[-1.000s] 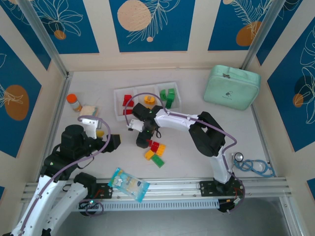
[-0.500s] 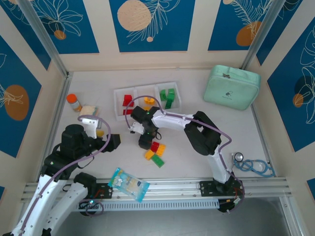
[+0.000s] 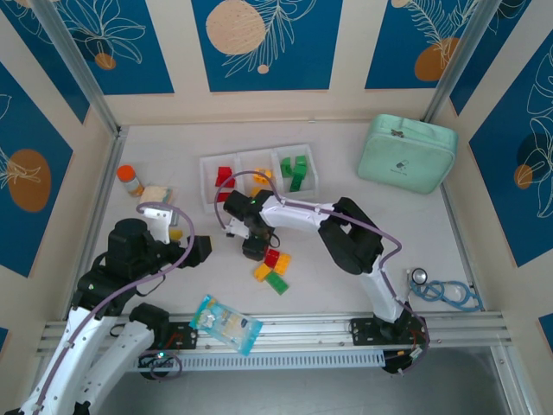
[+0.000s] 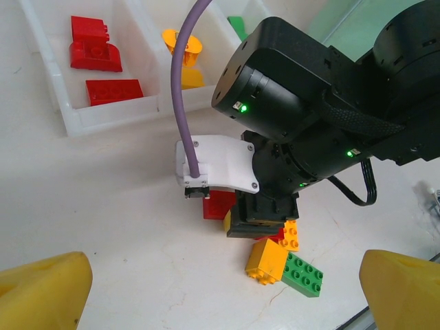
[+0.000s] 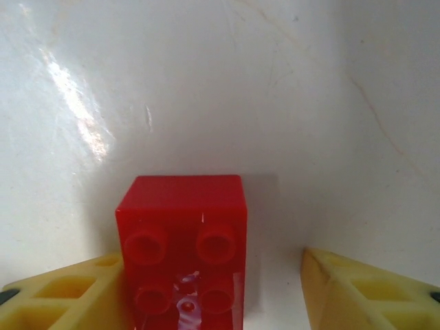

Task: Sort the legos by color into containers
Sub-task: Pick up the lego from the center of the table, then place the lego in the container.

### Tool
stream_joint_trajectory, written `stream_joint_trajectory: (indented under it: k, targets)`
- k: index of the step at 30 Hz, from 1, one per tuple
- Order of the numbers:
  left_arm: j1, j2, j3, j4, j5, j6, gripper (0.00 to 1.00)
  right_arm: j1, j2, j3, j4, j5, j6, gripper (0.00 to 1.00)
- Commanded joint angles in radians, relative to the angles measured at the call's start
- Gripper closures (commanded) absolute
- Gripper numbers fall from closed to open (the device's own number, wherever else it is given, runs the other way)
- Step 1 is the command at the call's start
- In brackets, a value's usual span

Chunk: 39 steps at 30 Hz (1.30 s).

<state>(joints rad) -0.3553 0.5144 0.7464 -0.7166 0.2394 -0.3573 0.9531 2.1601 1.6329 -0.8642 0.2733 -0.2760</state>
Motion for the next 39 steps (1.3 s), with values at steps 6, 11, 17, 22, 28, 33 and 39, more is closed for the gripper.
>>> stream_joint_trajectory:
  k: [6,11,17,22,28,33,39]
  targets:
    - [0.015,-0.002,-0.009,0.019,0.008,0.017,0.01,0.017,0.074,0.057,-0.126,0.004,0.027,0.54]
    - [0.015,-0.005,-0.007,0.018,0.008,0.017,0.01,0.006,0.038,0.119,-0.152,-0.049,0.065,0.66]
    - [0.015,-0.014,-0.007,0.019,0.004,0.017,0.01,-0.041,-0.032,0.193,-0.121,-0.116,0.17,0.69]
    - [0.015,-0.02,-0.008,0.021,0.006,0.017,0.01,-0.091,-0.076,0.273,-0.021,-0.196,0.317,0.74]
    - [0.016,-0.027,-0.007,0.02,0.007,0.018,0.01,-0.159,-0.03,0.38,0.145,-0.3,0.538,0.78]
    - [0.016,-0.044,-0.007,0.022,0.003,0.02,0.01,-0.2,0.081,0.504,0.194,-0.366,0.639,0.77]
    - [0.018,-0.058,-0.009,0.025,0.001,0.02,0.01,-0.24,0.289,0.759,0.168,-0.493,0.679,0.8]
